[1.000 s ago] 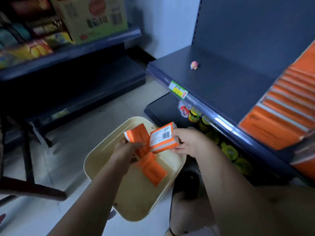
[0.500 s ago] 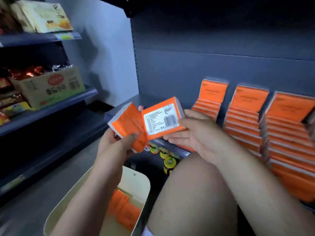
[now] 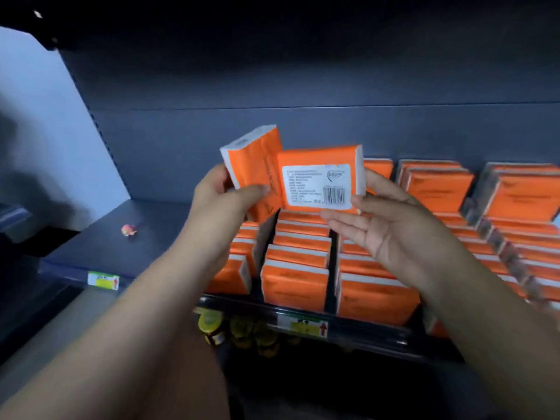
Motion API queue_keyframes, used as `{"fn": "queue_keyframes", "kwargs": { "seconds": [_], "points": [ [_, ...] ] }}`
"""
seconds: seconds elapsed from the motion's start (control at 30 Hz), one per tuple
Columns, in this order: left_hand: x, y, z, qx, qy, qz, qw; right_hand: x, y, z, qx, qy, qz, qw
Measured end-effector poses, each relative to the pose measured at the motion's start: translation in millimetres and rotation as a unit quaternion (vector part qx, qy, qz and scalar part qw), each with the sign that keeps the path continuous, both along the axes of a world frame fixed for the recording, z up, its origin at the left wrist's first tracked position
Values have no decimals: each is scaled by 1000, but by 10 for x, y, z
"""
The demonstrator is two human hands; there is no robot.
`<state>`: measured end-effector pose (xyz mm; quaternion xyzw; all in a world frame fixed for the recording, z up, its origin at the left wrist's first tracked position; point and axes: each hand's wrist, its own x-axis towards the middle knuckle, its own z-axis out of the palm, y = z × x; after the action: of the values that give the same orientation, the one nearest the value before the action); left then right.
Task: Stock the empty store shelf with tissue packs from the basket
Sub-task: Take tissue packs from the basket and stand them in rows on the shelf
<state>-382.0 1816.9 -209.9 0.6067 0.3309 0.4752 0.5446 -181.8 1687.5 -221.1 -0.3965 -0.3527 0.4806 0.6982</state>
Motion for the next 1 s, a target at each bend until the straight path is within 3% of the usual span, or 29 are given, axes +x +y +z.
{"fn": "queue_keyframes", "kwargs": {
  "seconds": [0.17,0.4,0.53,0.67,1.0],
  "points": [
    [725,218,-158,-34,-10,-72,997,534,-49,-170,-42,39,-80,995],
    [1006,574,-394,36,25,-98,994,935,183,-289,-27,-118,-223,967],
    [1063,693,-442,135,31,-100,985,1116,282,-338,-39,-150,-273,950],
    [1063,786,-439,221,57,-55,972,1152,320,-337,-65,-240,-291,924],
    [1014,1162,-426,264,141,-10,954,1251,537,-218,-40,-406,-334,850]
  ]
}}
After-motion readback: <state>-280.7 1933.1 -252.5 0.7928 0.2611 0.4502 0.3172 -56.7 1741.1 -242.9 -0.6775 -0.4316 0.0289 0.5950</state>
